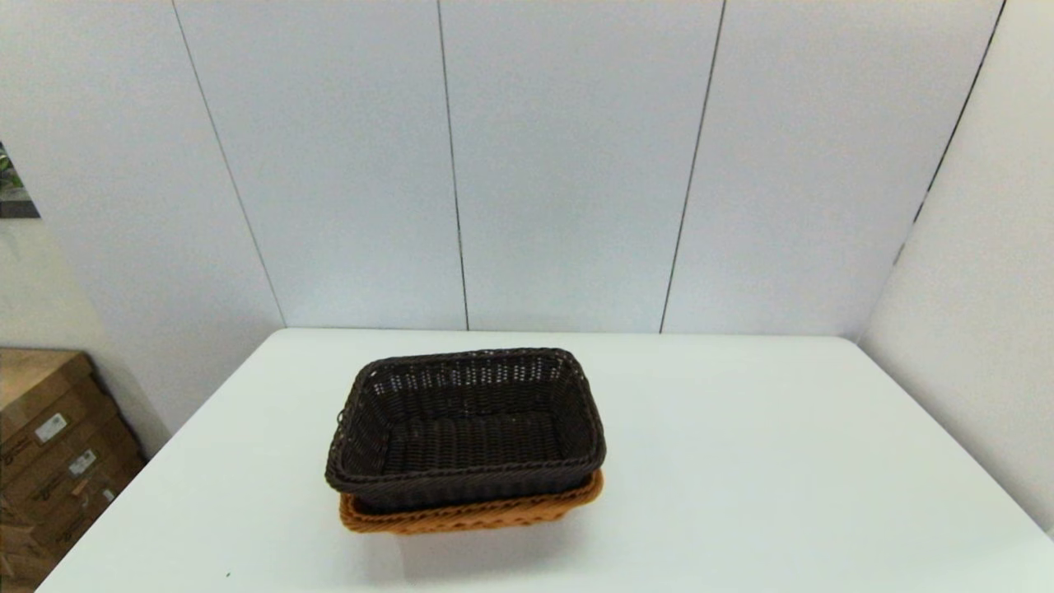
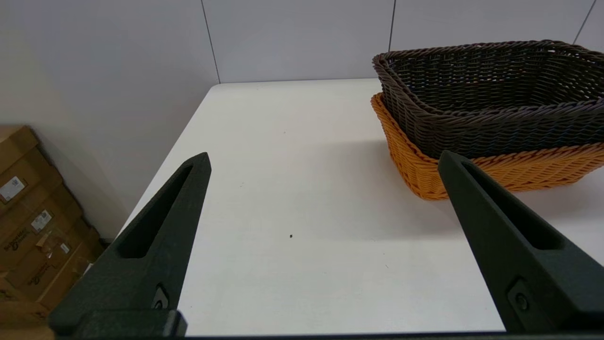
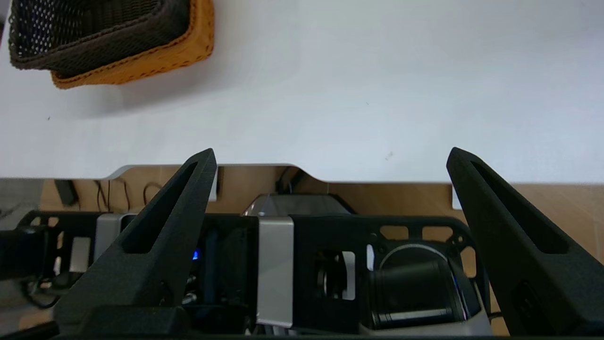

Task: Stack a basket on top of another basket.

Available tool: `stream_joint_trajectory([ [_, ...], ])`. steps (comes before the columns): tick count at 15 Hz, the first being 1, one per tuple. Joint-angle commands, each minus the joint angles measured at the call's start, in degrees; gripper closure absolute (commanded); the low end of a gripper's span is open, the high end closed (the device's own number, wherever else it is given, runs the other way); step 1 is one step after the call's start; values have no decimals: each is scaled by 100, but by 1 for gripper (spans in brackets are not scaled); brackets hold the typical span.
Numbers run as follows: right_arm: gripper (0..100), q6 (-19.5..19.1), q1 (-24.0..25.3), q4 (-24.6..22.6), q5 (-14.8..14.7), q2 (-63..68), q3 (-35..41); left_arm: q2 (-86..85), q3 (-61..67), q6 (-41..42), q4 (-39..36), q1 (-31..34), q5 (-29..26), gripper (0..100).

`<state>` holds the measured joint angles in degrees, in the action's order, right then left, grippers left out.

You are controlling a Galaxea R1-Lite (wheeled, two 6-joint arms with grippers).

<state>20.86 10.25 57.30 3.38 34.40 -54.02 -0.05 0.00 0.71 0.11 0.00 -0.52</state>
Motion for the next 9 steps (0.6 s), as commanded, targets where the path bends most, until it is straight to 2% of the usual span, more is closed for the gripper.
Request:
stream_joint_trajectory([
  [1,0,-469,-823,71,181,-1682,840,-4,9,8,7,0,0,0],
  [3,0,-767,-1148,115,234,-2254,1104,-4,9,0,7,0,0,0],
  [5,0,-785,-1166,388,216,-2254,1113,-4,9,0,7,0,0,0],
  [6,0,-741,-1175,396,84,-2254,1113,-4,9,0,-2,0,0,0],
  [7,0,-697,-1175,396,-214,-2254,1200,-4,9,0,7,0,0,0],
  [8,0,-697,-1175,352,-338,-2254,1209,-4,9,0,7,0,0,0],
  [9,0,-741,-1166,335,-338,-2245,1218,-4,9,0,7,0,0,0],
])
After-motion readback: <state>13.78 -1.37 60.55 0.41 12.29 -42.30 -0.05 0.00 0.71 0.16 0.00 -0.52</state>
